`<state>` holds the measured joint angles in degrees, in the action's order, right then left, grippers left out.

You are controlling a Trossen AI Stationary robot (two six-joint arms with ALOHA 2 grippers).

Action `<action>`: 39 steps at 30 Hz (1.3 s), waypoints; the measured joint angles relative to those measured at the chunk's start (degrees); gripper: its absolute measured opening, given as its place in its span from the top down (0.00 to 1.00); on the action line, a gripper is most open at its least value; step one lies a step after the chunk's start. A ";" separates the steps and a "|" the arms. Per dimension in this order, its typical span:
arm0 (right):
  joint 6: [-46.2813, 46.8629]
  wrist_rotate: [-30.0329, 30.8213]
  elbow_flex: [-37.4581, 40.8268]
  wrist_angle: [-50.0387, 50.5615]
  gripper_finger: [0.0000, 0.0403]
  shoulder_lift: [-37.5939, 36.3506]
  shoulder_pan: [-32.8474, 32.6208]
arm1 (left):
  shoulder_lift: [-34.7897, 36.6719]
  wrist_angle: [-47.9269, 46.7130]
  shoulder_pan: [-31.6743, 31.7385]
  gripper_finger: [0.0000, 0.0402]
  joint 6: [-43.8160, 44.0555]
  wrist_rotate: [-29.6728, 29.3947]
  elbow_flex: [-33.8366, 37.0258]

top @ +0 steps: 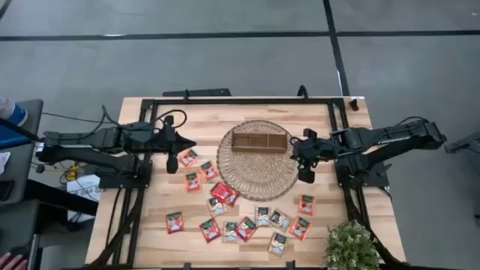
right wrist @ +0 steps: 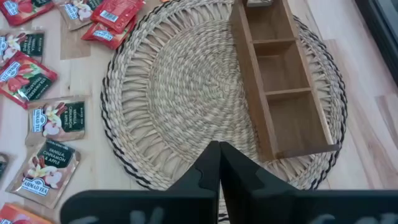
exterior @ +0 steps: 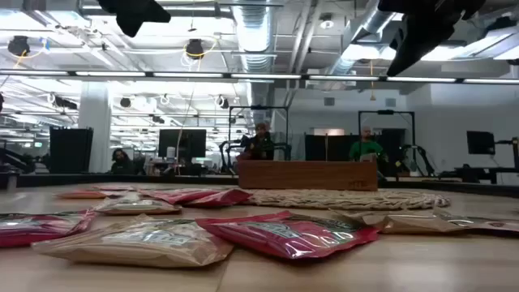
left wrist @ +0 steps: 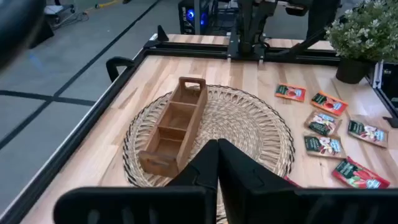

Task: Pick & Place Tea

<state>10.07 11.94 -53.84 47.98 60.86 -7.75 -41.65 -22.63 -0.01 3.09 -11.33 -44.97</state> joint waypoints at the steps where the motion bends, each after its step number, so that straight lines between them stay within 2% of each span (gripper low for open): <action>1: 0.02 0.00 0.00 -0.01 1.00 -0.02 0.00 | 0.00 0.00 0.00 1.00 0.39 0.00 0.00; 5: 0.01 0.02 0.00 -0.01 1.00 -0.02 0.00 | -0.34 0.03 -0.02 1.00 0.51 -1.42 -0.02; 10: 0.01 0.02 0.00 -0.01 1.00 -0.02 0.00 | -1.70 -0.12 0.00 1.00 0.71 -10.50 -0.04; 12: 0.02 0.02 0.00 -0.01 1.00 -0.02 0.00 | -2.44 -0.51 0.00 0.99 0.47 -11.57 -0.04; 16: 0.02 0.02 0.00 -0.01 1.00 -0.02 0.00 | -4.19 -2.50 0.00 0.93 0.37 -10.55 -0.04; 19: 0.02 0.02 0.00 -0.01 1.00 -0.02 0.02 | -5.86 -6.81 0.00 0.85 0.31 -7.10 -0.04; 27: 0.00 0.02 0.00 -0.01 1.00 -0.02 0.00 | -11.25 -20.51 0.35 0.67 -5.87 -7.64 -0.04; 31: 0.00 0.03 0.00 -0.01 1.00 -0.02 0.00 | -14.63 -22.41 3.47 0.62 -6.31 -8.09 -0.04; 39: -0.02 0.02 0.00 -0.01 1.00 -0.04 0.00 | -22.75 -22.27 11.43 0.58 -5.78 -4.98 -0.04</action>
<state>10.04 11.97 -53.84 47.97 60.82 -7.75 -64.40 -44.91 11.42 -2.69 -16.32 -45.01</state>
